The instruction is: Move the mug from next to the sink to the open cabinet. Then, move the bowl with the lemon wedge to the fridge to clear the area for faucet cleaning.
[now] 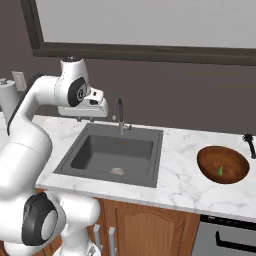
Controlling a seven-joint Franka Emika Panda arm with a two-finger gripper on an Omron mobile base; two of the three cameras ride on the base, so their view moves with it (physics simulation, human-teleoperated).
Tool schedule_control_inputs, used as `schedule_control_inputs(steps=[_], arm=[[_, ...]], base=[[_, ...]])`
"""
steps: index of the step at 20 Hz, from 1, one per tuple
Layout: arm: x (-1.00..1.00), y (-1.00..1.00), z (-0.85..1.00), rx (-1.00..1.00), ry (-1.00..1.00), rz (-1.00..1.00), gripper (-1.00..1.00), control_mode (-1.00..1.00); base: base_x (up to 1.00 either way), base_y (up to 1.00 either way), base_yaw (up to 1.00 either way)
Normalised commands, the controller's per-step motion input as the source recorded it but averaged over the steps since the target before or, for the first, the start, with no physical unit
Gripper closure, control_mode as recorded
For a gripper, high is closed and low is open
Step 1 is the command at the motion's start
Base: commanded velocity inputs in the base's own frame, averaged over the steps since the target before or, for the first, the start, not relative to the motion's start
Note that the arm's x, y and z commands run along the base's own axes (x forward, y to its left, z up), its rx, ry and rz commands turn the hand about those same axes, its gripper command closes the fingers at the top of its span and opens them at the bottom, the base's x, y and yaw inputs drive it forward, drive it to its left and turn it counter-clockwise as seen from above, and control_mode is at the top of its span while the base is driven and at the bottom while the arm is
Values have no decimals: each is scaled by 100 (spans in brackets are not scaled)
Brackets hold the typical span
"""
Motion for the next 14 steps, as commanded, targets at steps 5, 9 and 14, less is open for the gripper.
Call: schedule_control_inputs(steps=[5, 9, 14], arm=[[-26, 0, -2, 0, -11, 0, -100, -100], [-16, -5, -5, 0, 1, -2, -100, -100], [-7, -8, -5, 1, 2, -3, -100, 100]], base=[[0, 0, 0], [0, 0, 0], [-51, -60, -16]])
